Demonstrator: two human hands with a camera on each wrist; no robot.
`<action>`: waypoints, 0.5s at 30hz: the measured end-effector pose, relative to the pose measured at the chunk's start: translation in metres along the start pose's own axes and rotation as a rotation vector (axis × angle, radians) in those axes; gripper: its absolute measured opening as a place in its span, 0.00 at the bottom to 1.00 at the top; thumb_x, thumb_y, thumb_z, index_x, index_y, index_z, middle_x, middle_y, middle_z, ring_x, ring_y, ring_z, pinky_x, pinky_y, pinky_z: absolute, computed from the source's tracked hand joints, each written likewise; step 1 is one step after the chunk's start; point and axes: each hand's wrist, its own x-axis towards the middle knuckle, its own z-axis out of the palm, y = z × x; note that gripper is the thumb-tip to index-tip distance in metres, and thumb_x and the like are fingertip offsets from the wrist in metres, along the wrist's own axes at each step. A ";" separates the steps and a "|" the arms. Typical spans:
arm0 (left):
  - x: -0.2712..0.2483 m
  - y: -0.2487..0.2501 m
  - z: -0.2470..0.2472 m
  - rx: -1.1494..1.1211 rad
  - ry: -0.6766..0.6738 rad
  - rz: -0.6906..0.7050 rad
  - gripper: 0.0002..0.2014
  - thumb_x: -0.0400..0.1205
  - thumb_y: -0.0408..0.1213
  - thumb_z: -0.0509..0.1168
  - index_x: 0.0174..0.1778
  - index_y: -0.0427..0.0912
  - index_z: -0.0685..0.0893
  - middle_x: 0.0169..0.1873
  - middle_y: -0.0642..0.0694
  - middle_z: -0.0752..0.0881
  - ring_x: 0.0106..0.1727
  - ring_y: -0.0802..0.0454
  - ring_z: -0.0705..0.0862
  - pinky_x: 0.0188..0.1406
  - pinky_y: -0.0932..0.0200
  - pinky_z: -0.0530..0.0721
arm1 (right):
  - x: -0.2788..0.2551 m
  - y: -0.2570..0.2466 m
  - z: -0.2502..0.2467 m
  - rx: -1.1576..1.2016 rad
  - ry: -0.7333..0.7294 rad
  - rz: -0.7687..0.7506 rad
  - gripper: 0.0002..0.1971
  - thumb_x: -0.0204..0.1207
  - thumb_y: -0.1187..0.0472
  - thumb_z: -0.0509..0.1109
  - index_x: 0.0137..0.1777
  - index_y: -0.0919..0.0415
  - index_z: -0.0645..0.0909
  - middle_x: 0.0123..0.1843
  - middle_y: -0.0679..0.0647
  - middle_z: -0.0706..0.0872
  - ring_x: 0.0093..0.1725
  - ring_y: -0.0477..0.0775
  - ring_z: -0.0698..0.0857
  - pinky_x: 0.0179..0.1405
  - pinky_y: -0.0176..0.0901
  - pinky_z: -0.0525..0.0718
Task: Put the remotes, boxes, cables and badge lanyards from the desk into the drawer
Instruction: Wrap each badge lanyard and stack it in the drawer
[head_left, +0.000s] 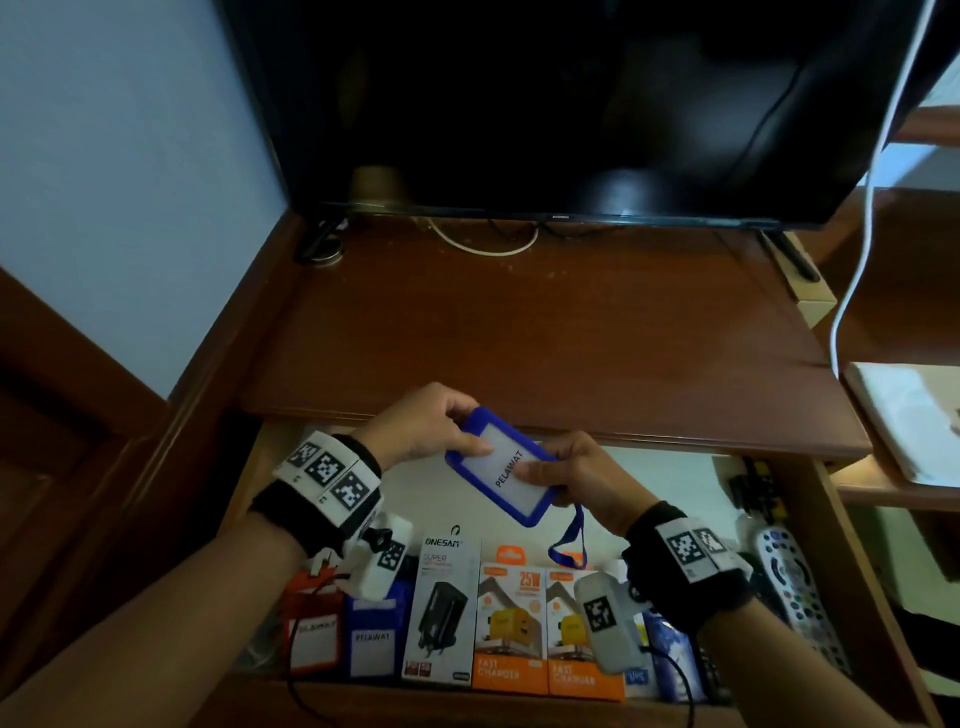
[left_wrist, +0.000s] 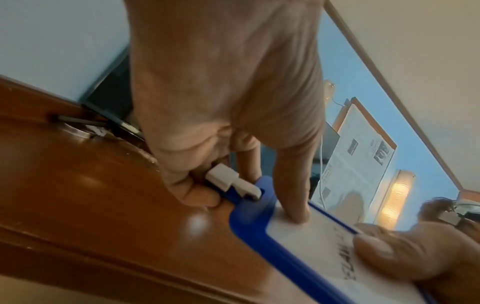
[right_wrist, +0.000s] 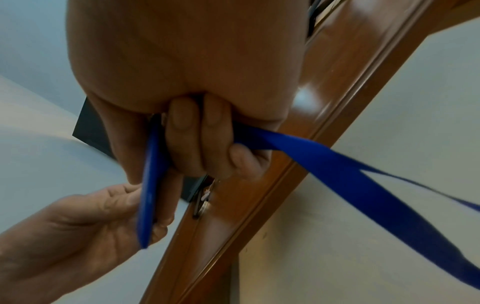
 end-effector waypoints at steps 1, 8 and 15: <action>-0.001 -0.002 0.000 0.002 -0.038 -0.014 0.10 0.76 0.39 0.73 0.53 0.47 0.87 0.49 0.52 0.88 0.53 0.55 0.85 0.52 0.61 0.81 | 0.001 0.001 0.002 -0.004 0.000 0.002 0.18 0.71 0.55 0.76 0.41 0.75 0.84 0.33 0.66 0.79 0.30 0.59 0.69 0.27 0.40 0.65; -0.002 -0.020 0.009 -0.138 0.022 -0.049 0.05 0.80 0.34 0.68 0.47 0.49 0.85 0.45 0.50 0.87 0.48 0.55 0.85 0.43 0.64 0.79 | 0.003 0.008 0.003 -0.050 0.224 -0.015 0.16 0.70 0.59 0.79 0.39 0.76 0.86 0.27 0.60 0.80 0.20 0.48 0.69 0.19 0.36 0.67; 0.002 -0.043 0.031 -0.263 0.112 -0.112 0.05 0.79 0.32 0.70 0.46 0.46 0.87 0.46 0.44 0.89 0.50 0.48 0.87 0.50 0.56 0.84 | 0.009 0.021 0.009 -0.168 0.377 -0.013 0.13 0.71 0.58 0.79 0.39 0.70 0.87 0.24 0.51 0.83 0.15 0.39 0.75 0.16 0.25 0.68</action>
